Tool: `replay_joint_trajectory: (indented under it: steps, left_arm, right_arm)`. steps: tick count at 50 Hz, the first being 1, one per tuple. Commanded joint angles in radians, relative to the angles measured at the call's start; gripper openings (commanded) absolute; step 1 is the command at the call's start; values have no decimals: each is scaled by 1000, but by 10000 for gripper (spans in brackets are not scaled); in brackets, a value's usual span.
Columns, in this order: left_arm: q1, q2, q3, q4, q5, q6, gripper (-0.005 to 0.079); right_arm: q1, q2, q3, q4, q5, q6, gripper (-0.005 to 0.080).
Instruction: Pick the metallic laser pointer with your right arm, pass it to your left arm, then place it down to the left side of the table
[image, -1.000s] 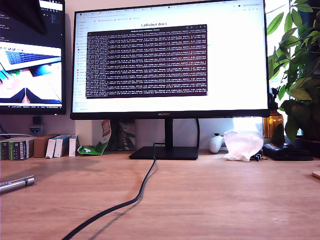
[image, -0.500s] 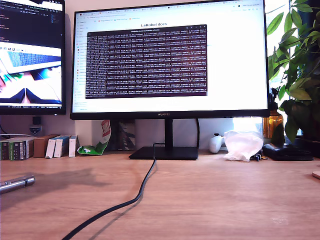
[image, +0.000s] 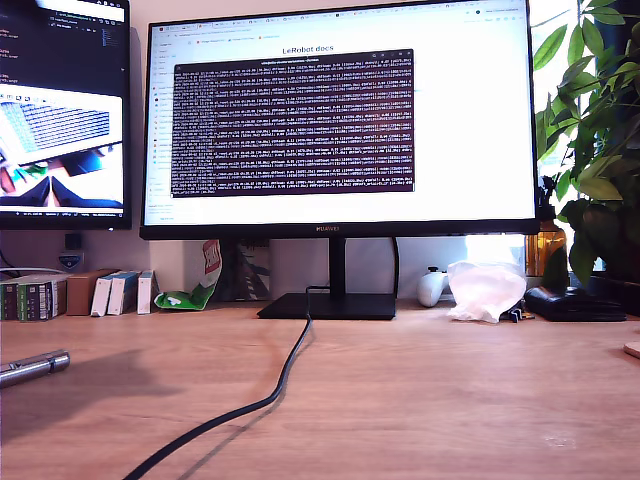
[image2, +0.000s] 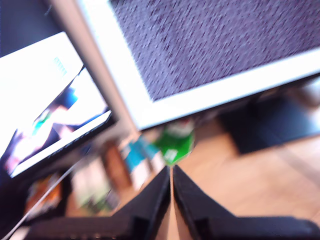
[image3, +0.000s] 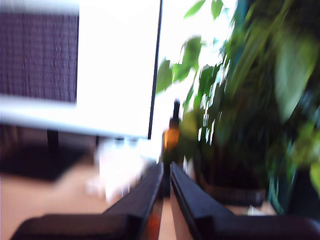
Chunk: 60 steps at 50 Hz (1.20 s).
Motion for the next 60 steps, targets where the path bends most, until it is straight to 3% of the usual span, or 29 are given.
replay_joint_trajectory:
  steps: [1,11,20,31,41,45,50,60]
  left_arm:
    - [34,-23,-38,29,-11,11,-19]
    - [146,-101,-130,123,-3,-9,-19]
    - [238,-146,-224,170,66,-36,-19]
    - [314,-189,-340,217,84,-54,-19]
    - [341,-240,-388,250,114,-95,-19]
    - [341,-254,-417,262,114,-95,-19]
    - [341,-279,-489,298,113,-117,-19]
    - [341,-354,-585,343,110,-140,-19]
  right_arm:
    - [0,-2,-11,60,2,-9,41]
    - [-38,-2,-27,146,-8,-35,41]
    - [-88,-2,-88,211,-25,-52,41]
    - [-187,-2,-94,181,-25,-5,41]
    - [-278,-2,-142,166,-28,82,41]
    - [-304,-2,-153,146,-81,113,41]
    - [-311,-2,-153,140,-158,118,41]
    - [-311,-2,-153,105,-193,132,41]
